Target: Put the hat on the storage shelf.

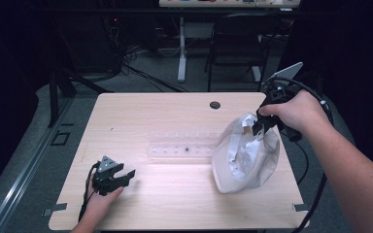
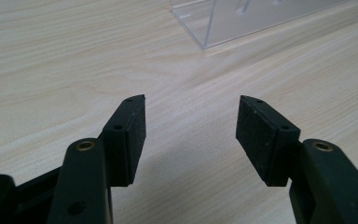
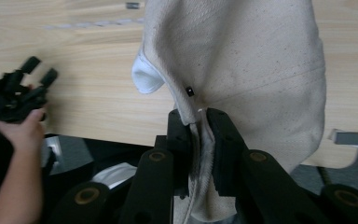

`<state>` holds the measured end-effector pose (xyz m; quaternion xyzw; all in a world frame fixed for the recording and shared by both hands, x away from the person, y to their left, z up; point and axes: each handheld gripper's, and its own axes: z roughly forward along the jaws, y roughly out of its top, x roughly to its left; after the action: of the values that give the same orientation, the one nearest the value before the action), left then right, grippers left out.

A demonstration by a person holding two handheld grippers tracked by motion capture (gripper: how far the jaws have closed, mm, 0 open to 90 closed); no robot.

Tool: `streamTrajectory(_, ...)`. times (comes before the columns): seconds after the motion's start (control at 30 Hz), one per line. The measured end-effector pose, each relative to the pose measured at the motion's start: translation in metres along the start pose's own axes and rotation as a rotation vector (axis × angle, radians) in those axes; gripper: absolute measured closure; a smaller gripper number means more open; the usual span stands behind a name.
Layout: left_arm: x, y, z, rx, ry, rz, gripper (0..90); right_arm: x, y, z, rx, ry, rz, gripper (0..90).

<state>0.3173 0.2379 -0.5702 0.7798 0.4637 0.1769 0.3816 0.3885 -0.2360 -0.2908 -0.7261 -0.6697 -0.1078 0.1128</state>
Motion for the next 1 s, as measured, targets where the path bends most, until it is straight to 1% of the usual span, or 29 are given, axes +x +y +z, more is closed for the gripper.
streamTrajectory(0.07,0.000,0.000,0.000,0.001,-0.001,-0.002,43.2,-0.001,0.002,-0.003,-0.002,0.053,0.004,80.3)
streamTrajectory(0.1,0.000,0.000,0.000,0.005,0.000,0.001,43.2,-0.001,0.003,-0.004,-0.005,0.065,0.007,80.4)
streamTrajectory(0.13,0.000,0.000,0.000,0.005,0.000,0.001,43.2,-0.001,0.003,-0.004,-0.005,0.065,0.007,80.4)
streamTrajectory(0.17,0.000,0.000,0.000,0.006,0.000,0.003,43.2,0.000,0.004,-0.007,-0.004,0.097,0.000,80.5)
streamTrajectory(0.23,0.000,0.000,0.000,0.007,-0.002,0.005,43.2,0.001,0.005,-0.011,-0.018,0.135,-0.006,80.5)
streamTrajectory(0.3,0.000,0.000,0.000,0.006,-0.002,0.004,43.2,0.001,0.007,-0.016,-0.030,0.193,-0.004,80.5)
streamTrajectory(0.37,-0.001,0.000,0.000,0.005,-0.002,0.002,43.3,0.001,0.008,-0.020,-0.035,0.234,0.003,80.6)
streamTrajectory(0.4,0.000,0.000,0.000,0.005,-0.002,0.003,43.4,0.001,0.009,-0.021,-0.043,0.253,0.000,80.6)
streamTrajectory(0.43,0.000,0.000,0.000,0.004,-0.002,0.006,43.5,0.001,0.010,-0.022,-0.033,0.266,-0.004,80.6)
streamTrajectory(0.5,-0.001,0.000,0.000,0.003,-0.003,0.006,43.5,0.000,0.012,-0.022,-0.048,0.306,0.008,80.6)
streamTrajectory(0.53,-0.001,0.000,0.000,0.002,-0.003,0.006,43.6,-0.001,0.013,-0.022,-0.043,0.322,0.000,80.6)
streamTrajectory(0.57,-0.001,0.000,0.000,0.002,-0.002,0.008,43.6,0.000,0.013,-0.022,-0.044,0.334,0.009,80.7)
streamTrajectory(0.6,-0.001,0.000,0.000,0.003,-0.003,0.010,43.6,-0.001,0.014,-0.020,-0.047,0.362,0.017,80.7)
streamTrajectory(0.63,-0.001,0.001,0.000,0.010,-0.006,0.014,43.6,-0.001,0.015,-0.020,-0.040,0.383,0.011,80.7)
streamTrajectory(0.7,-0.002,0.000,0.001,-0.001,-0.001,0.010,43.7,-0.001,0.017,-0.017,-0.036,0.429,0.018,80.8)
streamTrajectory(0.73,-0.002,0.001,0.001,0.001,0.000,0.013,43.7,-0.002,0.018,-0.016,-0.036,0.477,0.025,80.9)
streamTrajectory(0.77,-0.003,0.001,0.000,0.003,-0.002,0.020,43.7,-0.002,0.019,-0.015,-0.034,0.502,0.015,80.9)
streamTrajectory(0.8,-0.004,0.001,0.000,-0.004,0.001,0.026,43.7,-0.003,0.020,-0.014,-0.047,0.551,0.011,80.9)
streamTrajectory(0.83,-0.005,0.002,-0.001,-0.004,0.000,0.032,43.6,-0.004,0.021,-0.014,-0.044,0.584,0.013,80.9)
streamTrajectory(0.93,-0.010,0.006,-0.002,-0.035,-0.001,0.055,43.4,-0.003,0.024,-0.013,-0.062,0.652,0.008,81.0)
streamTrajectory(1.0,-0.019,0.011,-0.005,-0.054,-0.010,0.081,43.3,-0.002,0.025,-0.013,-0.069,0.699,0.009,81.0)
